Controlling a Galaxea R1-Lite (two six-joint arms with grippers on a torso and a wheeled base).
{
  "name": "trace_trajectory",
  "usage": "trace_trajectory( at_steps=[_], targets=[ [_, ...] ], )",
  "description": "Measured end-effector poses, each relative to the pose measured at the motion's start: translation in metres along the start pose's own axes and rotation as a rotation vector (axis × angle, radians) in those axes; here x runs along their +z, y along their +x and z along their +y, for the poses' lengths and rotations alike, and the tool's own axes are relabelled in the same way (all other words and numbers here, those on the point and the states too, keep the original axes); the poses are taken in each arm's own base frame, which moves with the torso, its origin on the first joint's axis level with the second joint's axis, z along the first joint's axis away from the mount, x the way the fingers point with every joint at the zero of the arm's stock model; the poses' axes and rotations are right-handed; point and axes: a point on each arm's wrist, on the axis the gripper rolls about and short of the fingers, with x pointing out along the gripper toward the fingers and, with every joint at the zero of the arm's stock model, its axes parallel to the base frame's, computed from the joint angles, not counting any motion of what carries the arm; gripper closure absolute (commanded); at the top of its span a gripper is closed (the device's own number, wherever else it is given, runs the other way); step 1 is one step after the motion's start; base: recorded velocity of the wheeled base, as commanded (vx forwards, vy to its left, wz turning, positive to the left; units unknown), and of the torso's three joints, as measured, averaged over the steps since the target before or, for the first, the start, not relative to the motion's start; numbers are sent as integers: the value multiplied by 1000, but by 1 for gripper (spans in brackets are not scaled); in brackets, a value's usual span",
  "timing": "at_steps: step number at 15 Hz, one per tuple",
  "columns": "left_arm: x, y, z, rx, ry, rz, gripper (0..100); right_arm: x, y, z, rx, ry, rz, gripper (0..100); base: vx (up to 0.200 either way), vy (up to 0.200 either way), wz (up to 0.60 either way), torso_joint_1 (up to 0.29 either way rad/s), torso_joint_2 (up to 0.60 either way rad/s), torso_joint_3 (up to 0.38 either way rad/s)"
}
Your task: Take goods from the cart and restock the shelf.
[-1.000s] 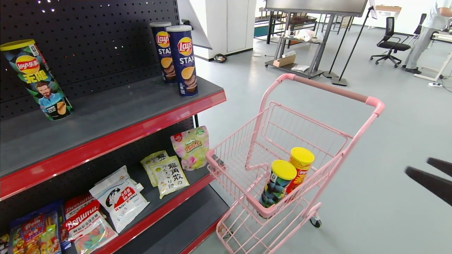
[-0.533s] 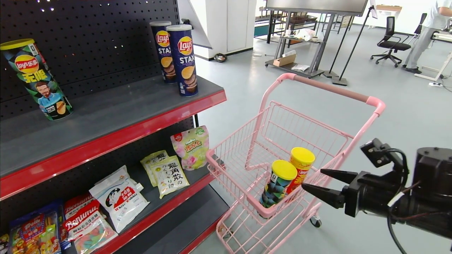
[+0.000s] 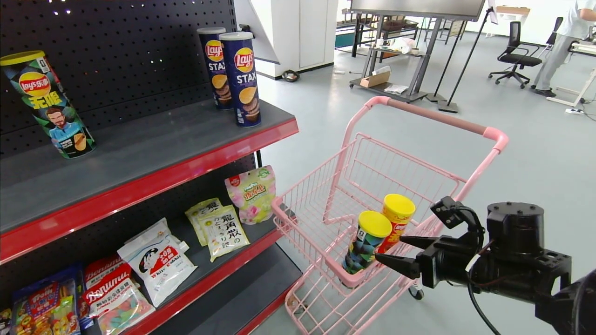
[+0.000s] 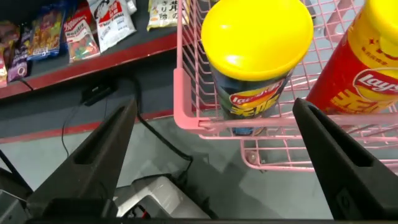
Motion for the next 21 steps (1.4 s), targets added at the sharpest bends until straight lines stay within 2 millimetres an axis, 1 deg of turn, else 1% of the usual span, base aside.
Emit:
trace_trajectory(
  at_steps=[6, 17, 21],
  targets=[
    [0, 0, 0, 0, -1, 0, 0, -4, 17, -7, -1, 18, 29, 0, 0, 0, 0, 0, 0, 0],
    [0, 0, 0, 0, -1, 0, 0, 2, 51, -15, 10, 6, 23, 0, 0, 0, 0, 0, 0, 0],
    [0, 0, 0, -1, 0, 0, 0, 3, 64, -21, -3, 7, 22, 0, 0, 0, 0, 0, 0, 0]
  ],
)
